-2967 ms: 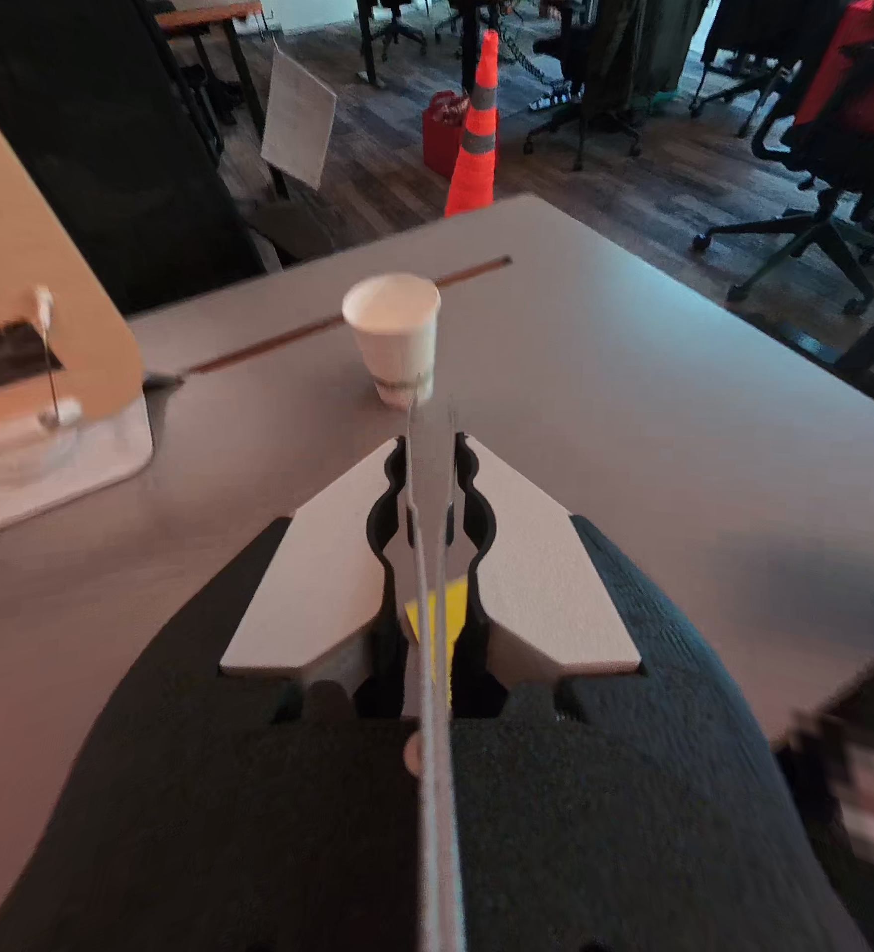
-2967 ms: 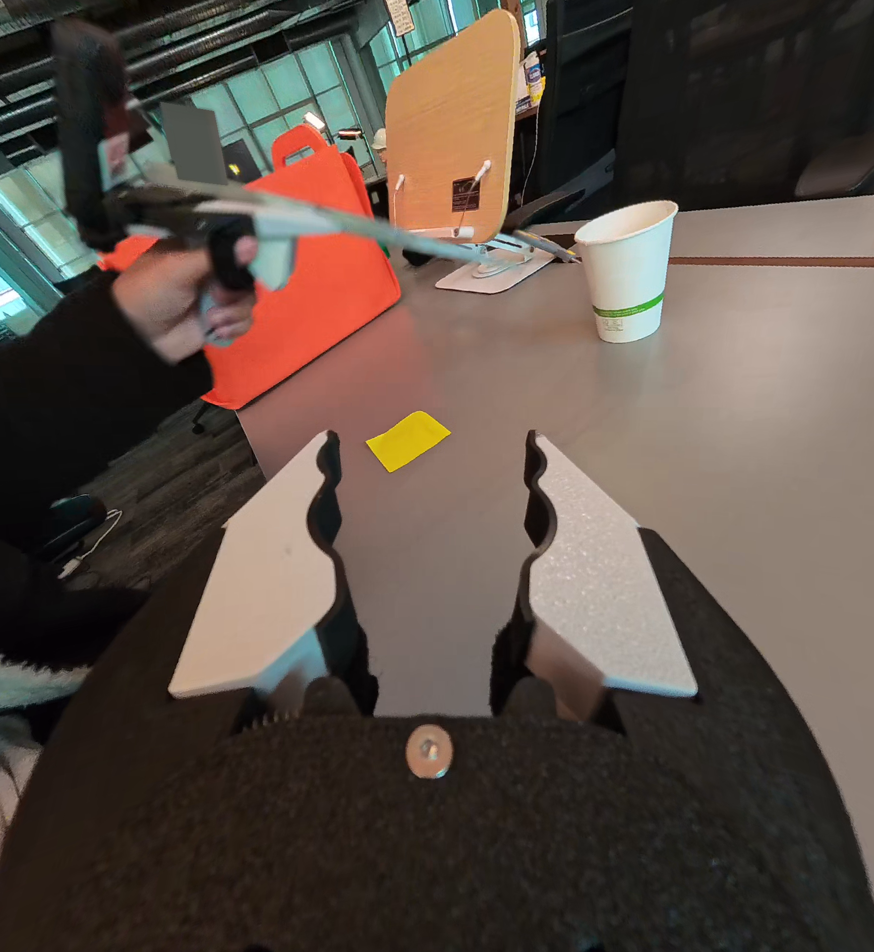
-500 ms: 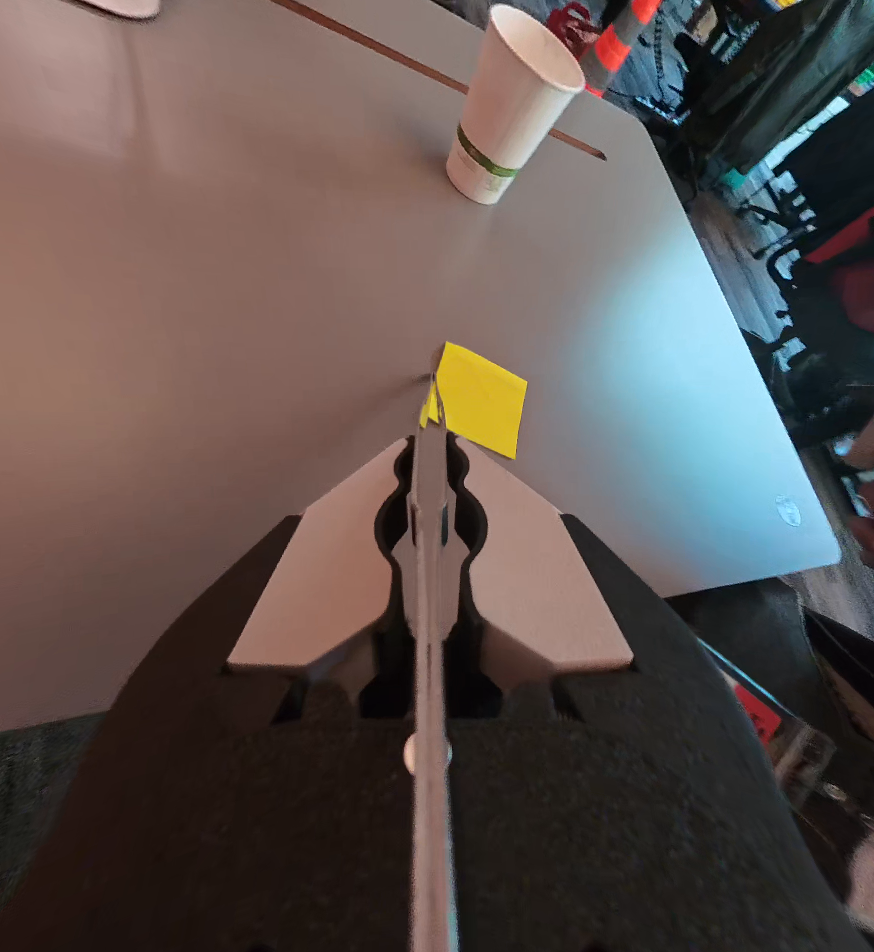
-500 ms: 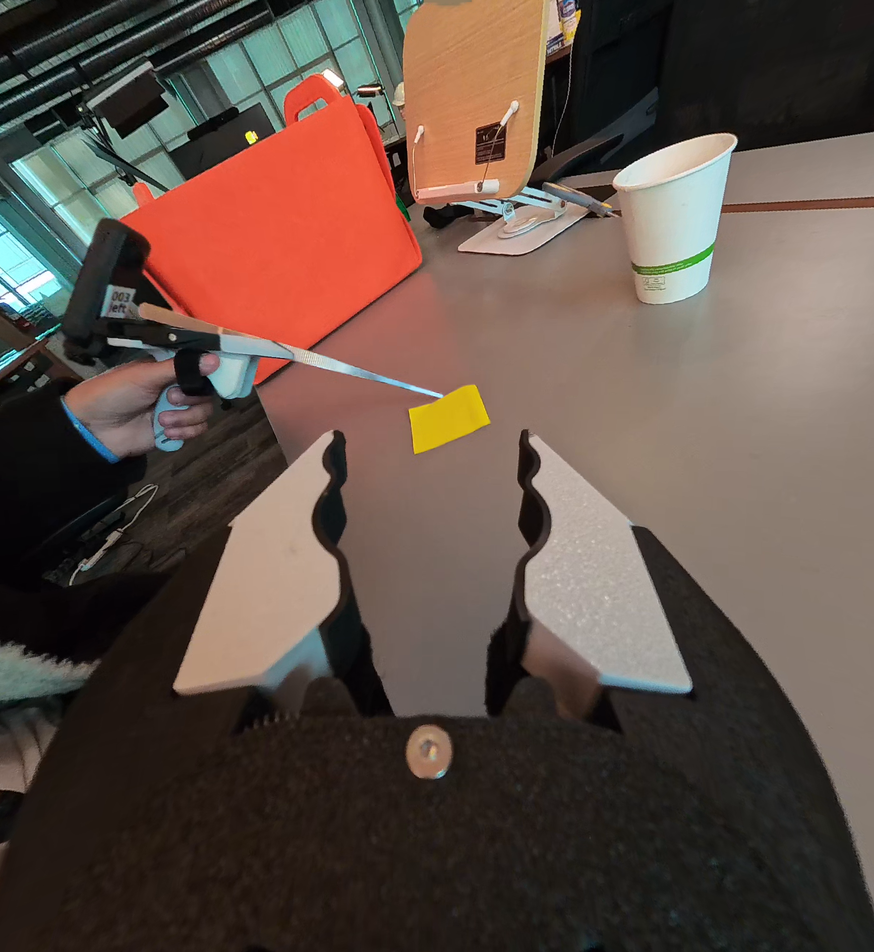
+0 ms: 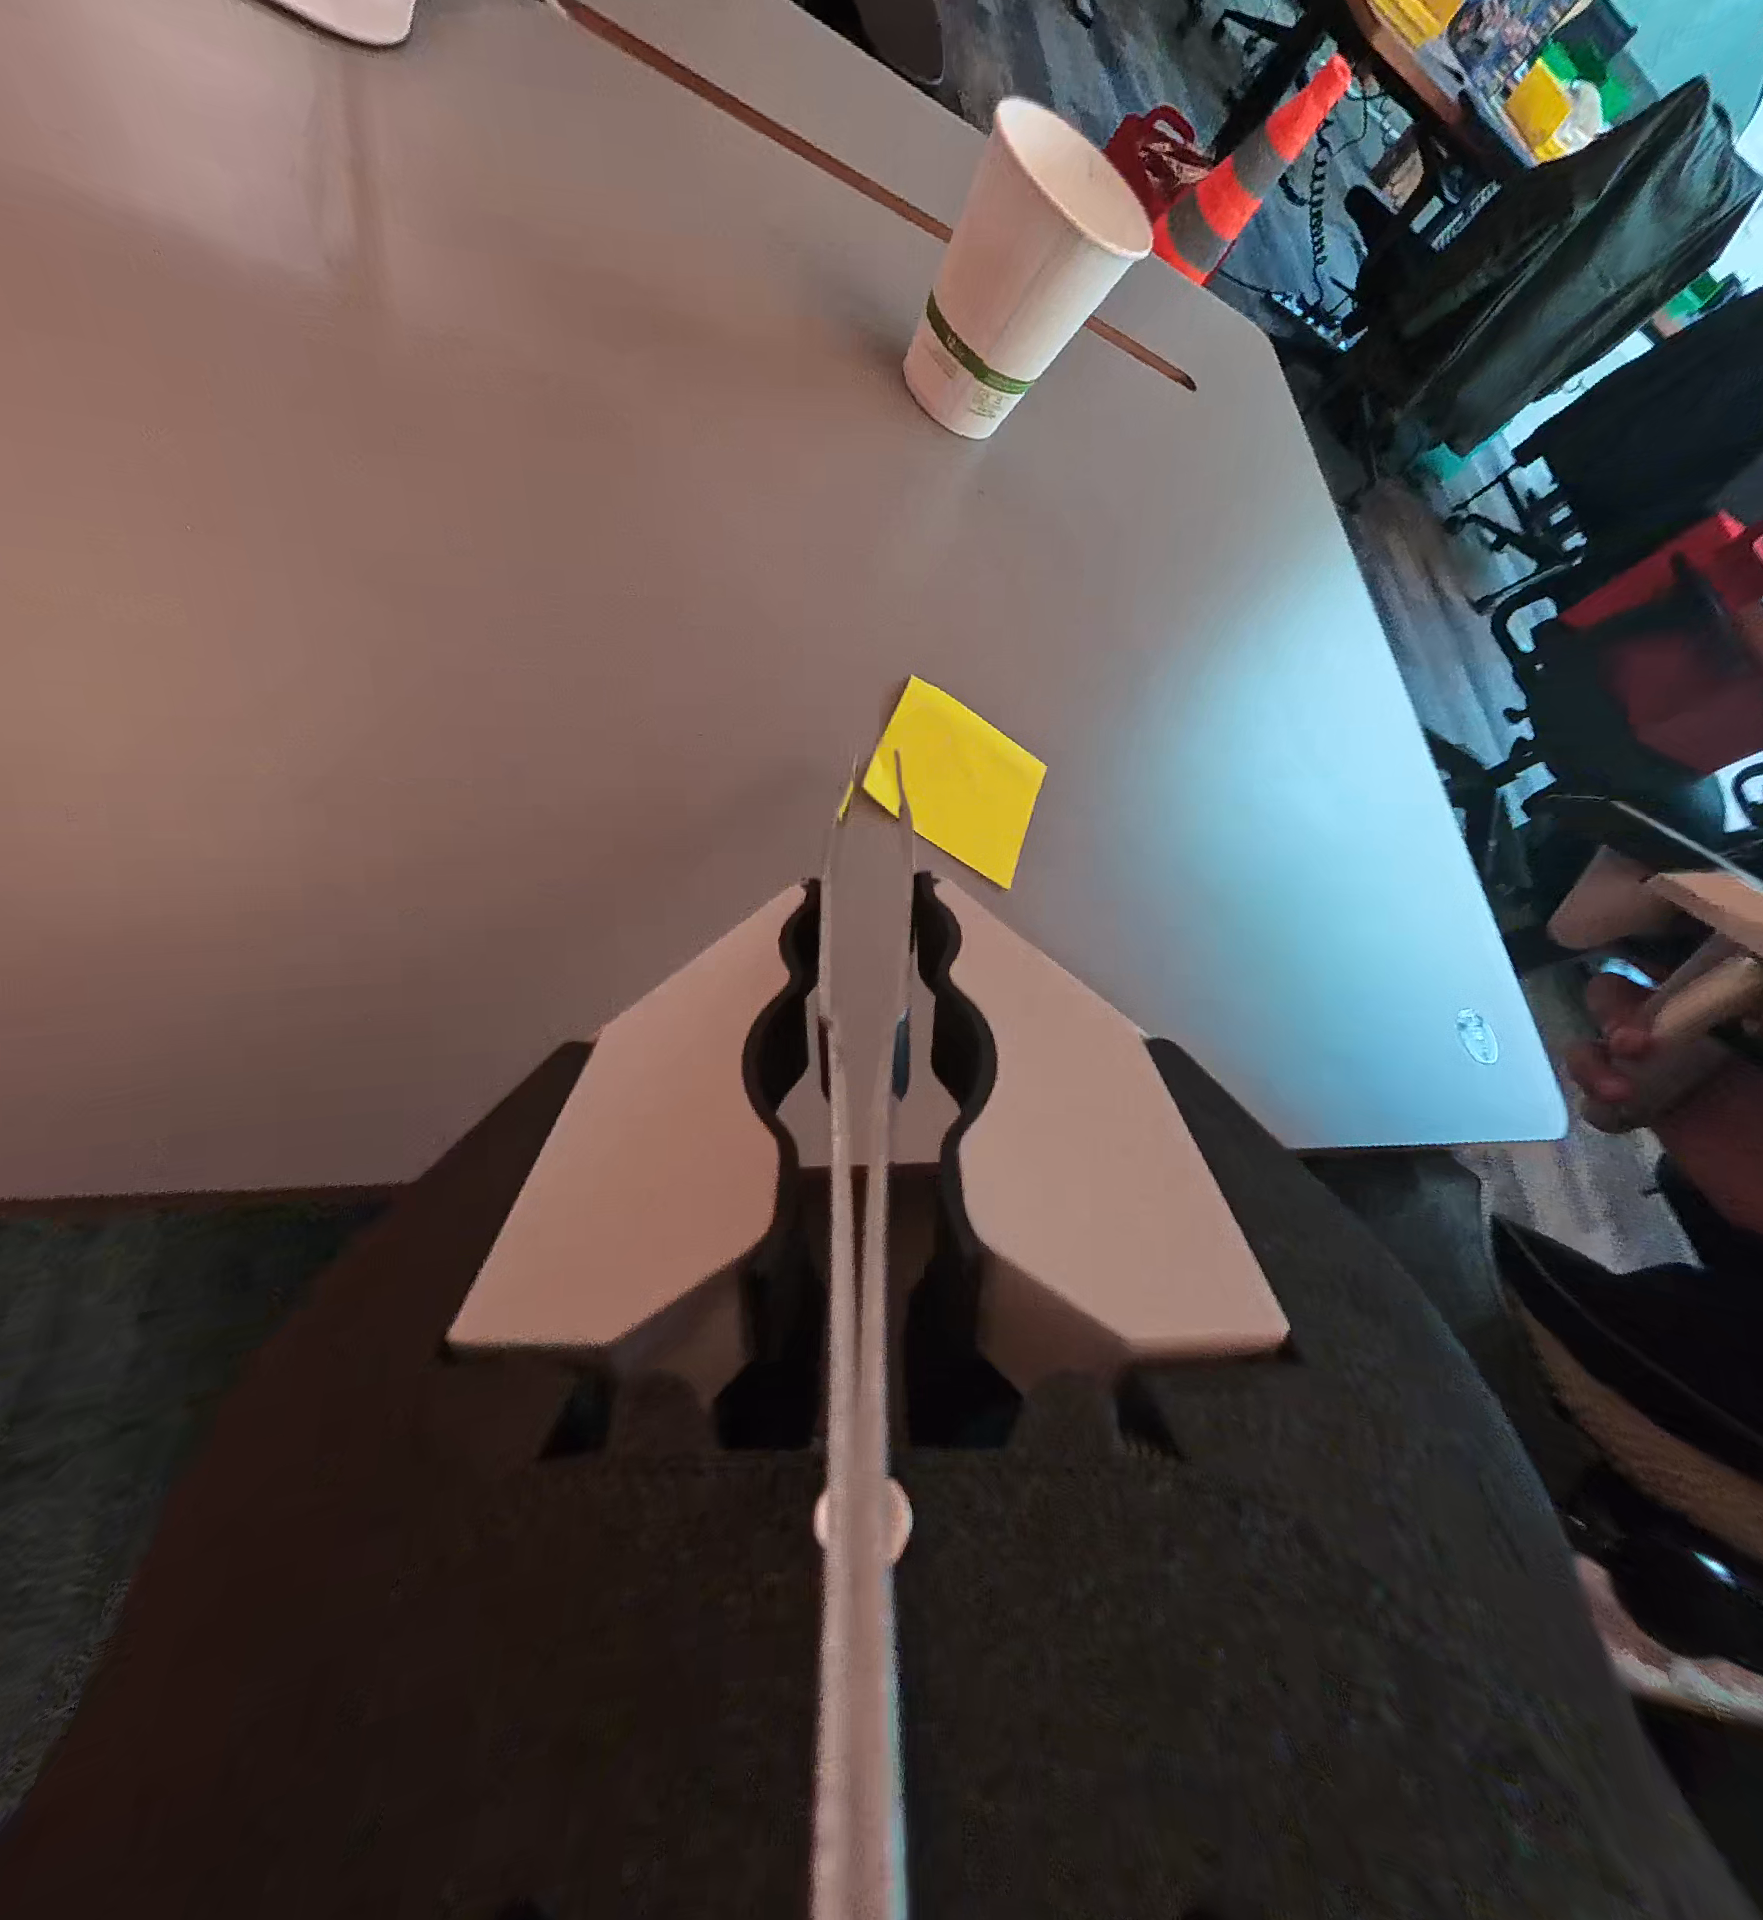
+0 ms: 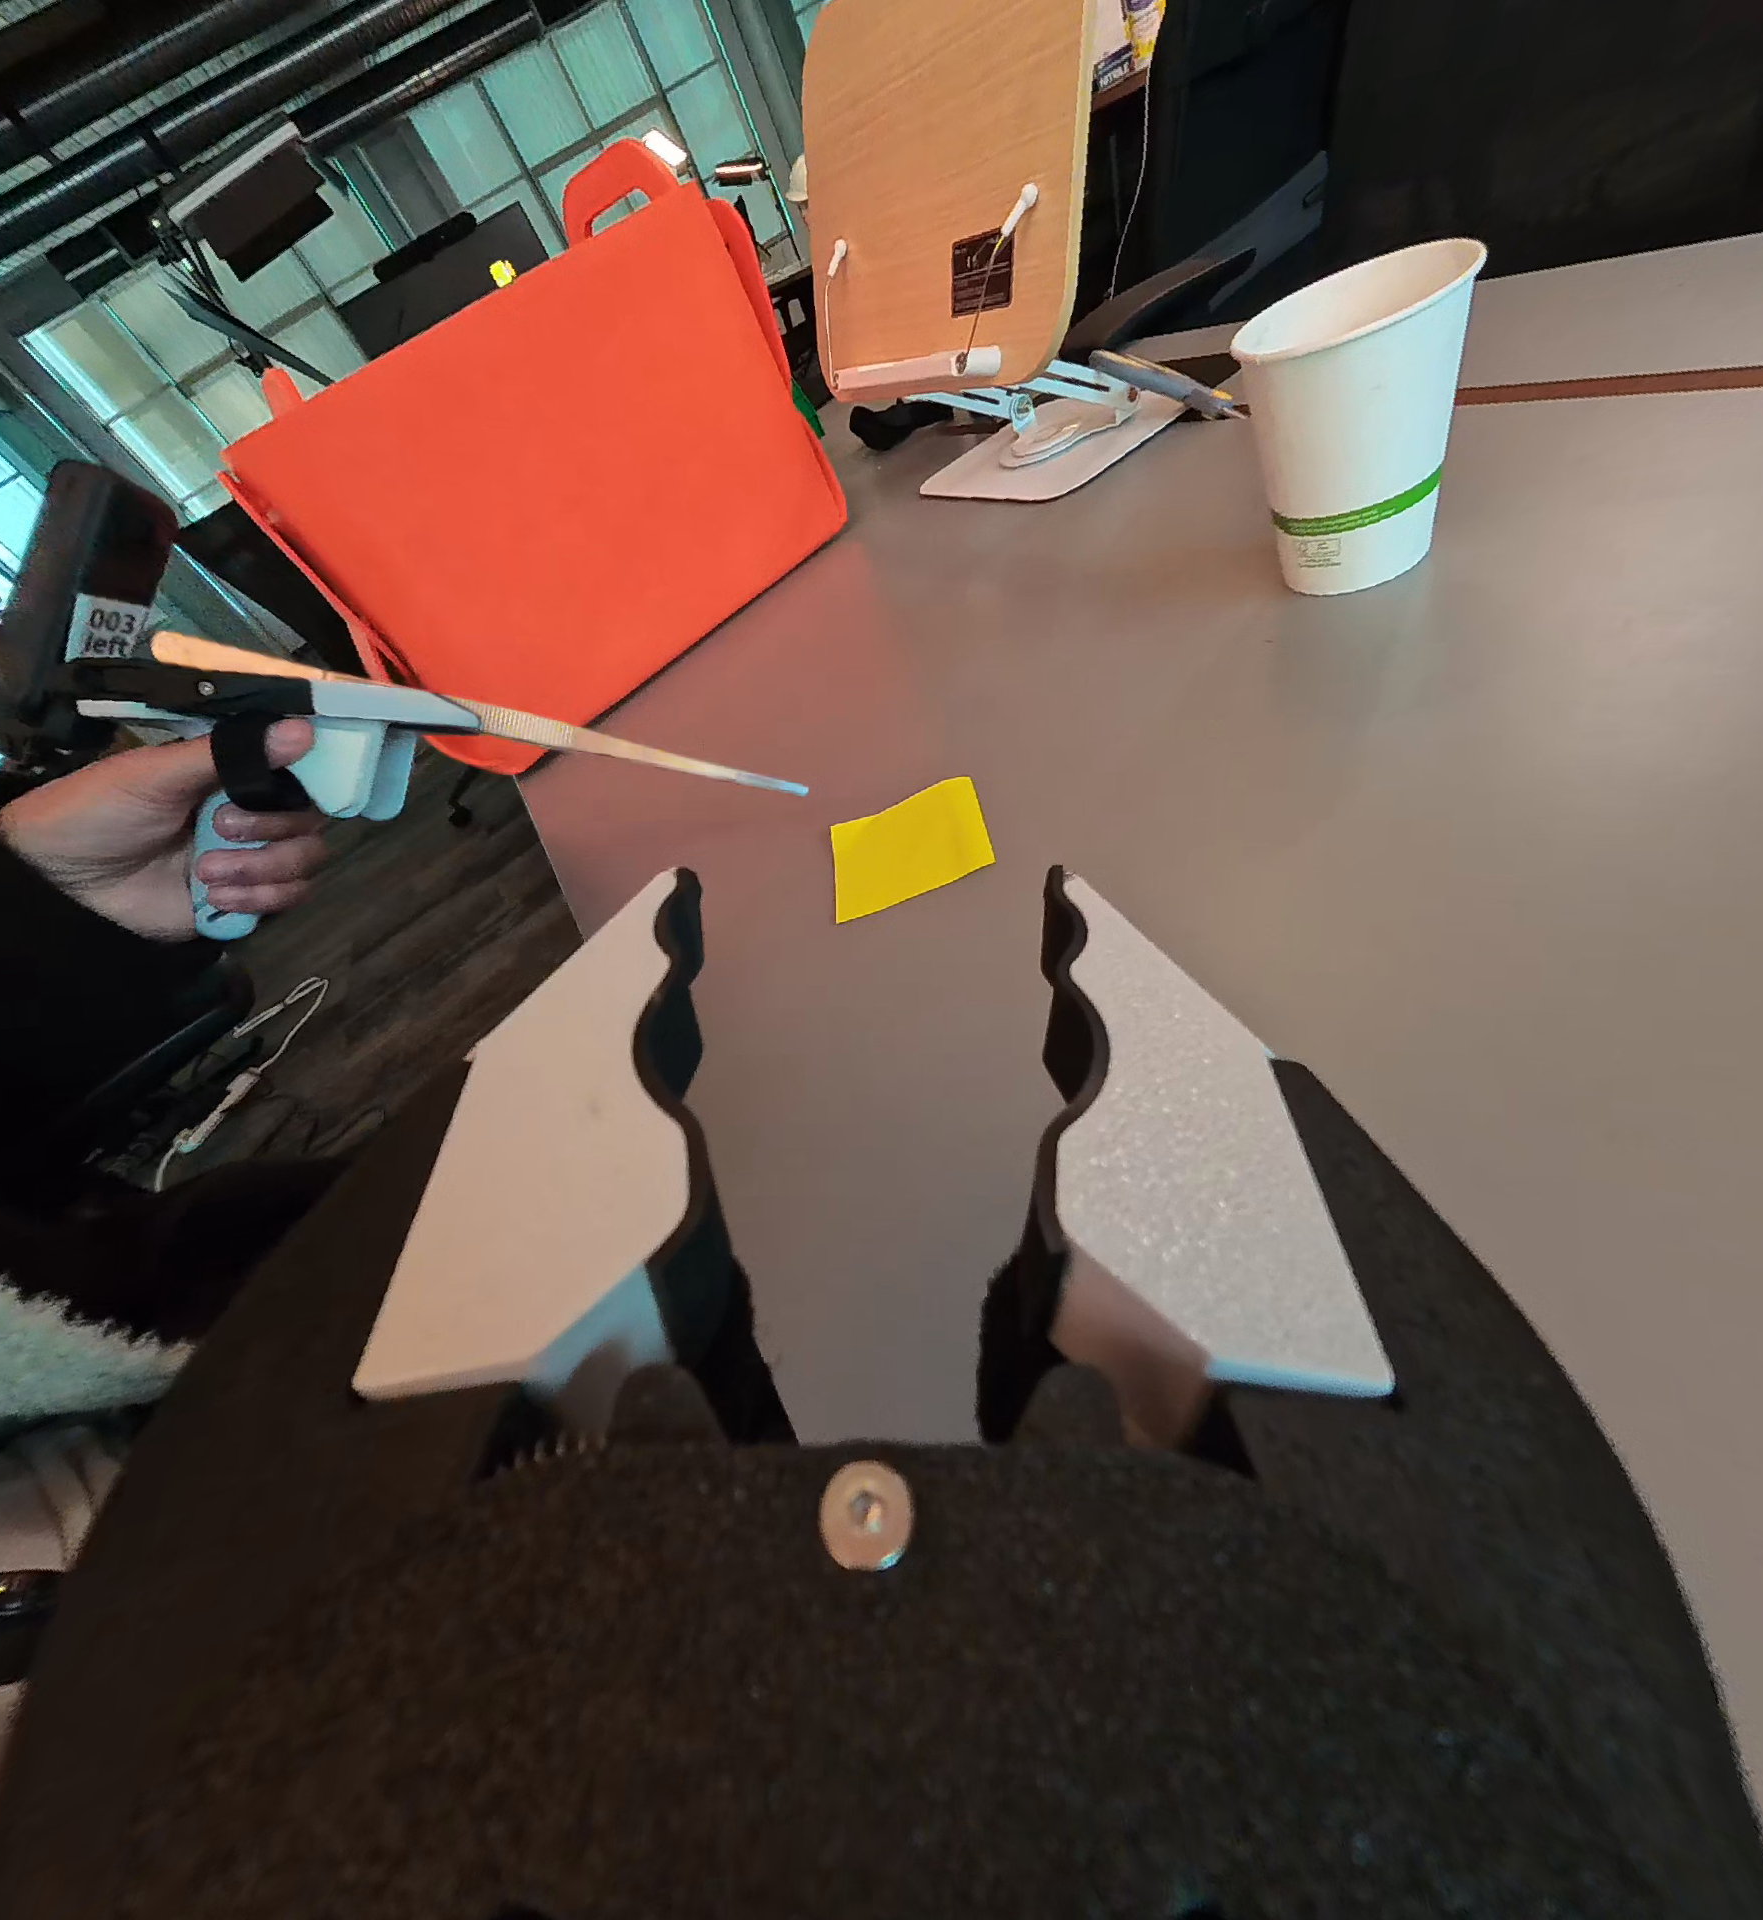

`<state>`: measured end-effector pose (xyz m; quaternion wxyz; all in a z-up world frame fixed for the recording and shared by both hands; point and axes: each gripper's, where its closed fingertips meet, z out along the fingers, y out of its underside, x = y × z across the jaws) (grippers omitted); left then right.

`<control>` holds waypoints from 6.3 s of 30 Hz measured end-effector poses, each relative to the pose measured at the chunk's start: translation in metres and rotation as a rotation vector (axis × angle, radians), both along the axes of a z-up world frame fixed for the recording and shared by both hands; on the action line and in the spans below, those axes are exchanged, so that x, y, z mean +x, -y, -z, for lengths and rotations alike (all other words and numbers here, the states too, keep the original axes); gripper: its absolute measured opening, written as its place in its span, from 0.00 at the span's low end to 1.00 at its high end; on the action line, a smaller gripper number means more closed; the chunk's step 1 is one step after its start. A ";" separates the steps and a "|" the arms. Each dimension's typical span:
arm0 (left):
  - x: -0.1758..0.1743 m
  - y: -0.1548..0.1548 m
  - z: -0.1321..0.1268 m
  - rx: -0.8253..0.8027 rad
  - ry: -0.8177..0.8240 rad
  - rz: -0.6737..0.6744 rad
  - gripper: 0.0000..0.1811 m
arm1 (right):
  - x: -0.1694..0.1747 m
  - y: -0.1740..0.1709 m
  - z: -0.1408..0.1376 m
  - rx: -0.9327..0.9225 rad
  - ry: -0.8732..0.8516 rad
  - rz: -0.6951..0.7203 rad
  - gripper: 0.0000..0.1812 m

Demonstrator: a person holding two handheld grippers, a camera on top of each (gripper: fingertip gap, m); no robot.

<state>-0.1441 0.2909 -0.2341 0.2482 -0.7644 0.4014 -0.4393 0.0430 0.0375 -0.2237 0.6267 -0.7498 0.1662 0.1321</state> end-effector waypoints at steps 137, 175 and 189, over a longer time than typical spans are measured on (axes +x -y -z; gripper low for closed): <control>0.328 0.029 -0.098 0.996 -0.156 0.755 0.06 | 0.009 0.014 -0.021 0.049 0.045 0.026 0.34; 0.351 0.005 -0.119 0.713 -0.080 0.508 0.10 | 0.009 0.013 -0.016 0.028 0.050 0.024 0.34; 0.361 -0.011 -0.072 0.692 -0.161 0.488 0.06 | 0.011 0.015 -0.017 0.031 0.049 0.024 0.34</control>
